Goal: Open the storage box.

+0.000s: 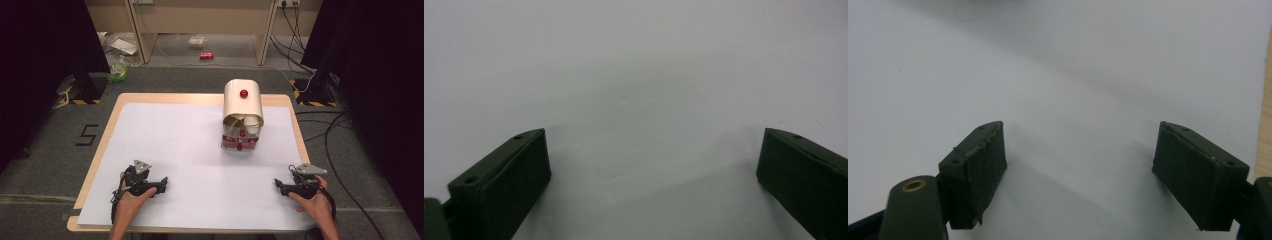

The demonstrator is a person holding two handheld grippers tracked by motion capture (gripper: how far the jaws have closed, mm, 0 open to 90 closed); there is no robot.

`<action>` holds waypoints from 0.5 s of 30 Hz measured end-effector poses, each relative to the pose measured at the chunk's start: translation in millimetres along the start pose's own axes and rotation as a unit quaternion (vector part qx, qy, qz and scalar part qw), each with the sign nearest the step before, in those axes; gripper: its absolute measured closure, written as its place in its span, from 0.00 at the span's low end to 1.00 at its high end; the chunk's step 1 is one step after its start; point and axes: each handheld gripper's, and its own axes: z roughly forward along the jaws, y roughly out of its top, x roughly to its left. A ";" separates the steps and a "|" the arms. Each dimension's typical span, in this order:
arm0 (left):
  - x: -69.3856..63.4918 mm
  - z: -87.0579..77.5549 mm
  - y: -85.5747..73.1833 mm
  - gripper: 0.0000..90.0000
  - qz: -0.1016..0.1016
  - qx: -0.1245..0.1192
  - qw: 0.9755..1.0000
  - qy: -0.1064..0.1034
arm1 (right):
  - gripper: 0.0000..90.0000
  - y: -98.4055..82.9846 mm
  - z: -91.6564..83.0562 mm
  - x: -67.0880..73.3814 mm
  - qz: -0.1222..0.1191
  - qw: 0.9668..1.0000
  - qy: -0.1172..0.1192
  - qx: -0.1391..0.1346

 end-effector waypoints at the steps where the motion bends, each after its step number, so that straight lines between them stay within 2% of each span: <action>1: 0.0 0.0 0.0 0.00 0.000 0.000 1.000 0.000 | 0.24 -0.1 -0.2 0.7 0.002 1.000 -0.001 0.001; 7: -0.1 0.0 0.0 0.00 0.000 0.000 1.000 0.000 | 0.24 0.0 -0.3 0.8 0.000 1.000 -0.001 -0.001; 8: 0.1 0.0 0.1 0.00 0.000 0.000 1.000 0.000 | 0.24 0.0 -0.8 1.2 -0.010 1.000 0.000 -0.002; 11: 0.0 0.1 0.1 0.00 0.000 0.000 1.000 0.000 | 0.22 0.1 -0.9 2.1 -0.006 1.000 0.001 -0.001; 15: 0.0 0.1 0.1 0.00 0.000 0.000 1.000 0.000 | 0.22 5.2 -3.9 6.9 -0.014 0.999 0.001 -0.030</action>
